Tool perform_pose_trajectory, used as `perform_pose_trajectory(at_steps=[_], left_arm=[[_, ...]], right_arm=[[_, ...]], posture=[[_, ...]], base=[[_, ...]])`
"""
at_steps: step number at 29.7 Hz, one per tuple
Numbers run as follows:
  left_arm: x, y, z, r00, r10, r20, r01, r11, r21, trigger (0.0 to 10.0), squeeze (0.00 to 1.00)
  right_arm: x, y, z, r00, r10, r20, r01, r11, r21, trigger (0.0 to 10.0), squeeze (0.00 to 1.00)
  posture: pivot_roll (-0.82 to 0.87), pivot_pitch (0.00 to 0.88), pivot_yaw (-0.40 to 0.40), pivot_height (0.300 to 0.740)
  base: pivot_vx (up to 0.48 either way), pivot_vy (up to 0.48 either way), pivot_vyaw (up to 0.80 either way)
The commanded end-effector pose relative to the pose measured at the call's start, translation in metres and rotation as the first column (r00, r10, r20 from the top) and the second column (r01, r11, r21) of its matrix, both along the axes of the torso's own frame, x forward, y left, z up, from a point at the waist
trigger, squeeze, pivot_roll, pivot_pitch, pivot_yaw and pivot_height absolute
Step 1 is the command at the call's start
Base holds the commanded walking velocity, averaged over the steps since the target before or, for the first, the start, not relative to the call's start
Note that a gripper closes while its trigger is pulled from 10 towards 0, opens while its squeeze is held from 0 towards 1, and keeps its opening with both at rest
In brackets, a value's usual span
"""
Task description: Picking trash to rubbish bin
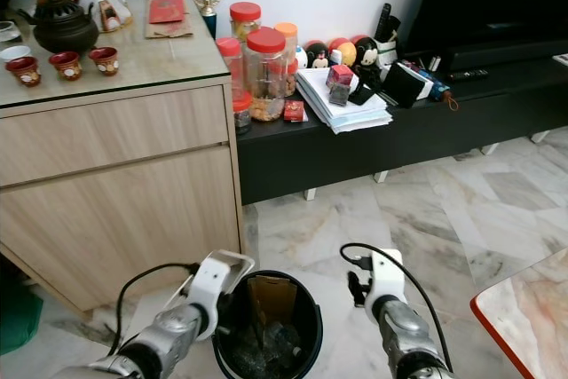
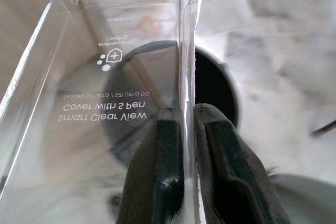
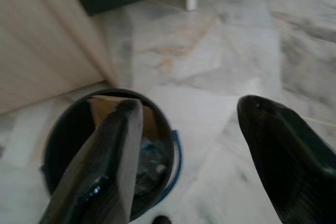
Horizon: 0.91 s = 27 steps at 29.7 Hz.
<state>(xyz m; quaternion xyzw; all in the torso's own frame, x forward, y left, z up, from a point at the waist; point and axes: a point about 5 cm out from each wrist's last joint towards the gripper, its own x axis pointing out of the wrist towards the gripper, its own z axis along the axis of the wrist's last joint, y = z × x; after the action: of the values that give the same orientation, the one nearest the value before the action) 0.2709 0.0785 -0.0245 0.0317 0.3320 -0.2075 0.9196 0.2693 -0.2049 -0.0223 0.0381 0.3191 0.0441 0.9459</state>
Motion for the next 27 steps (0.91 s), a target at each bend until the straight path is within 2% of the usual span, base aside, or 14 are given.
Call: perform_pose_trajectory(at_steps=[1, 2, 4, 6, 13, 14, 15, 16, 17, 27], left_arm=[[0.010, -0.013, 0.012, 1.000, -0.017, 0.025, 0.018, 0.998, -0.060, 10.0, 0.00], [0.014, -0.020, 0.018, 0.999, -0.031, 0.040, 0.035, 0.995, -0.097, 10.0, 0.00], [0.016, -0.024, 0.021, 0.998, -0.039, 0.047, 0.044, 0.992, -0.114, 10.0, 0.00], [0.019, -0.029, 0.025, 0.998, -0.039, 0.054, 0.048, 0.985, -0.165, 10.0, 0.00], [0.017, -0.034, 0.026, 0.997, -0.068, 0.048, 0.076, 0.979, -0.191, 10.0, 0.00], [0.016, -0.035, 0.026, 0.996, -0.070, 0.047, 0.078, 0.977, -0.197, 10.0, 0.09], [0.016, -0.035, 0.026, 0.996, -0.070, 0.047, 0.078, 0.977, -0.197, 10.0, 0.09], [0.016, -0.036, 0.026, 0.997, -0.069, 0.044, 0.076, 0.975, -0.208, 10.0, 0.90], [0.016, -0.037, 0.026, 0.997, -0.070, 0.040, 0.077, 0.972, -0.222, 10.0, 1.00], [0.014, -0.040, 0.026, 0.997, -0.077, 0.028, 0.082, 0.960, -0.266, 10.0, 1.00]], right_arm=[[0.014, 0.010, 0.012, 0.996, 0.064, 0.062, -0.065, 0.998, 0.020, 10.0, 0.00], [0.018, 0.015, 0.016, 0.992, 0.091, 0.086, -0.093, 0.995, 0.026, 10.0, 0.00], [0.019, 0.016, 0.017, 0.991, 0.096, 0.095, -0.100, 0.995, 0.029, 10.0, 0.00], [0.021, 0.019, 0.020, 0.988, 0.107, 0.111, -0.112, 0.993, 0.043, 10.0, 0.00], [0.021, 0.019, 0.021, 0.986, 0.118, 0.122, -0.124, 0.991, 0.043, 10.0, 0.00], [0.021, 0.019, 0.021, 0.985, 0.120, 0.123, -0.126, 0.991, 0.042, 10.0, 0.00], [0.021, 0.019, 0.021, 0.985, 0.120, 0.123, -0.126, 0.991, 0.042, 10.0, 0.00], [0.021, 0.018, 0.021, 0.985, 0.120, 0.124, -0.126, 0.991, 0.042, 10.0, 0.00], [0.021, 0.018, 0.021, 0.985, 0.120, 0.124, -0.126, 0.991, 0.040, 10.0, 0.00], [0.020, 0.017, 0.020, 0.985, 0.117, 0.124, -0.122, 0.992, 0.037, 10.0, 0.00]], posture=[[-0.12, 0.050, -0.072, 0.740], [-0.12, 0.052, -0.072, 0.740], [-0.12, 0.055, -0.072, 0.740], [-0.13, 0.058, -0.071, 0.740], [-0.14, 0.066, -0.073, 0.740], [-0.14, 0.066, -0.074, 0.740], [-0.14, 0.066, -0.074, 0.740], [-0.14, 0.068, -0.075, 0.740], [-0.14, 0.069, -0.075, 0.740], [-0.14, 0.075, -0.076, 0.740]], base=[[0.000, 0.000, 0.00], [0.000, 0.000, 0.00], [0.000, 0.000, 0.00], [0.000, 0.000, 0.00], [0.000, 0.000, 0.00], [0.000, 0.000, 0.00], [0.000, 0.000, 0.00], [0.000, 0.000, 0.00], [0.000, 0.000, 0.00], [0.000, 0.000, 0.00]])
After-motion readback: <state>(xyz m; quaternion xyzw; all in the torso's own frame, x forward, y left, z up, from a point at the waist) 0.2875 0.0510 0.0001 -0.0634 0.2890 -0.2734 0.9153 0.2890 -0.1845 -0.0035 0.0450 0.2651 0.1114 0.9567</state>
